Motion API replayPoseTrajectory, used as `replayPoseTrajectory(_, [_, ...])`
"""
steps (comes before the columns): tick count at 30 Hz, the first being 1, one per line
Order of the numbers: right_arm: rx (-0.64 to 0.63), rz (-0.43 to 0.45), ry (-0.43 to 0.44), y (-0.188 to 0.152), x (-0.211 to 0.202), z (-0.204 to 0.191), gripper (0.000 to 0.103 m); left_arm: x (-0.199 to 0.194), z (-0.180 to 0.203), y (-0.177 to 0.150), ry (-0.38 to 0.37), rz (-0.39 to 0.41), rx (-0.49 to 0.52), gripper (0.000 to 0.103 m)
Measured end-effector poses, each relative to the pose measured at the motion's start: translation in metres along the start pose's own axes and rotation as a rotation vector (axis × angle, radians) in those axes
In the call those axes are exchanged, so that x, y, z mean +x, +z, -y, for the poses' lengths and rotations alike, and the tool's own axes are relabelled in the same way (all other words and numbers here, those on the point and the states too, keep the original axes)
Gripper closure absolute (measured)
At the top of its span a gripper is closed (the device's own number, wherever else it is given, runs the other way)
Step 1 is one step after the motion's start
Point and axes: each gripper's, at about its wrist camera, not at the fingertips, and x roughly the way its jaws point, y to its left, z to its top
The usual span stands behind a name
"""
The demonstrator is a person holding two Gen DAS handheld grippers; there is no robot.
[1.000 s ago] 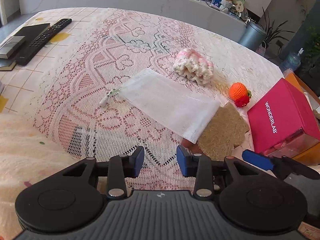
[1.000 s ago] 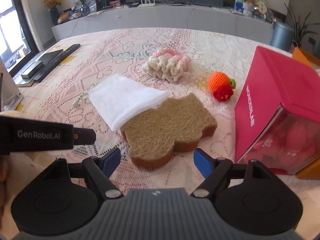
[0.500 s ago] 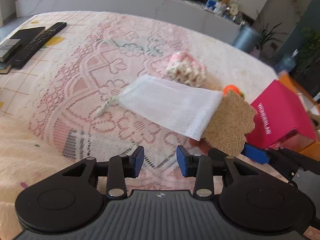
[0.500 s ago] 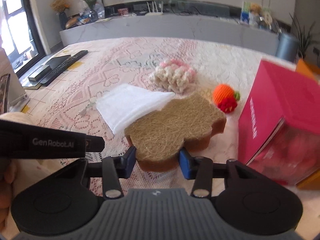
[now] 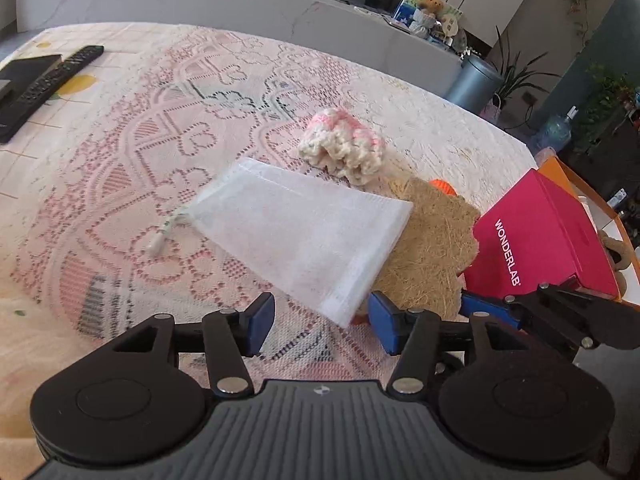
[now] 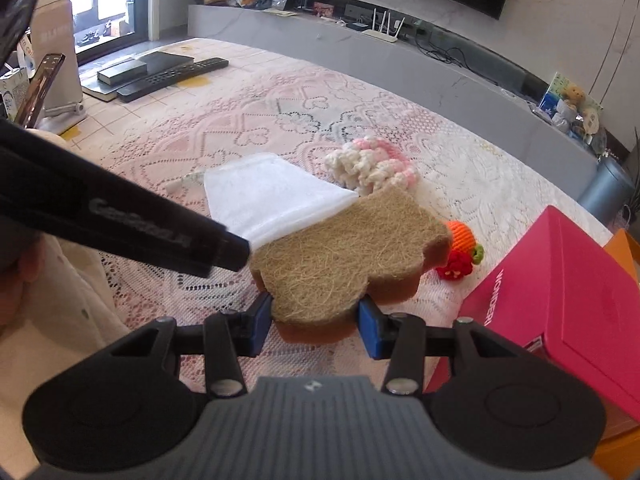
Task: Organize soft objects
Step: 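Grasp the white mesh bag with the left tool while the right tool holds the mat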
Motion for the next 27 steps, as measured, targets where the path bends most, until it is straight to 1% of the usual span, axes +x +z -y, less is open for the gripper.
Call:
replayPoseTrajectory(2, [0.002, -0.003, -0.002, -0.001, 0.001, 0.0, 0.058, 0.007, 0.001, 0.002, 0.004, -0.011, -0.004, 0.04])
replayPoseTrajectory(3, [0.008, -0.008, -0.004, -0.002, 0.003, 0.0, 0.058, 0.009, 0.002, 0.002, 0.006, -0.009, -0.003, 0.049])
replayPoseTrajectory(4, [0.017, -0.012, -0.003, -0.003, 0.005, 0.001, 0.058, 0.011, 0.003, 0.003, 0.009, -0.011, -0.002, 0.069])
replayPoseTrajectory(5, [0.027, -0.016, 0.0, -0.003, 0.006, 0.003, 0.058, 0.012, 0.003, 0.003, 0.01, -0.021, 0.0, 0.08])
replayPoseTrajectory(6, [0.035, -0.019, 0.004, -0.004, 0.007, 0.003, 0.058, 0.014, 0.003, 0.002, 0.005, -0.03, 0.002, 0.094])
replayPoseTrajectory(7, [0.043, -0.018, 0.008, -0.005, 0.007, 0.004, 0.058, 0.014, 0.003, 0.002, 0.011, -0.029, 0.004, 0.098])
replayPoseTrajectory(10, [0.057, -0.014, 0.008, -0.005, 0.008, 0.003, 0.058, 0.008, 0.005, 0.001, 0.007, 0.001, 0.014, 0.101])
replayPoseTrajectory(12, [0.07, -0.007, -0.006, -0.006, 0.006, 0.004, 0.058, 0.003, 0.007, 0.0, 0.025, 0.012, 0.029, 0.101])
replayPoseTrajectory(13, [0.077, -0.001, -0.015, -0.006, 0.005, 0.005, 0.058, 0.001, 0.007, 0.0, 0.039, 0.003, 0.032, 0.102])
replayPoseTrajectory(15, [0.091, 0.015, -0.022, -0.007, 0.0, 0.009, 0.058, -0.002, 0.007, -0.002, 0.1, -0.041, 0.053, 0.102])
replayPoseTrajectory(17, [0.105, 0.031, -0.026, -0.007, -0.005, 0.012, 0.058, -0.006, 0.008, -0.005, 0.131, -0.081, 0.075, 0.102])
replayPoseTrajectory(20, [0.12, 0.051, -0.039, -0.007, -0.01, 0.015, 0.057, -0.015, 0.007, -0.009, 0.145, -0.125, 0.108, 0.102])
replayPoseTrajectory(25, [0.13, 0.052, -0.032, -0.007, -0.01, 0.015, 0.057, -0.017, 0.006, -0.018, 0.143, -0.219, 0.167, 0.101])
replayPoseTrajectory(26, [0.131, 0.053, -0.025, -0.007, -0.01, 0.014, 0.057, -0.017, 0.005, -0.019, 0.145, -0.213, 0.162, 0.1])
replayPoseTrajectory(27, [0.132, 0.052, -0.016, -0.007, -0.009, 0.014, 0.057, -0.019, 0.004, -0.019, 0.141, -0.196, 0.155, 0.096])
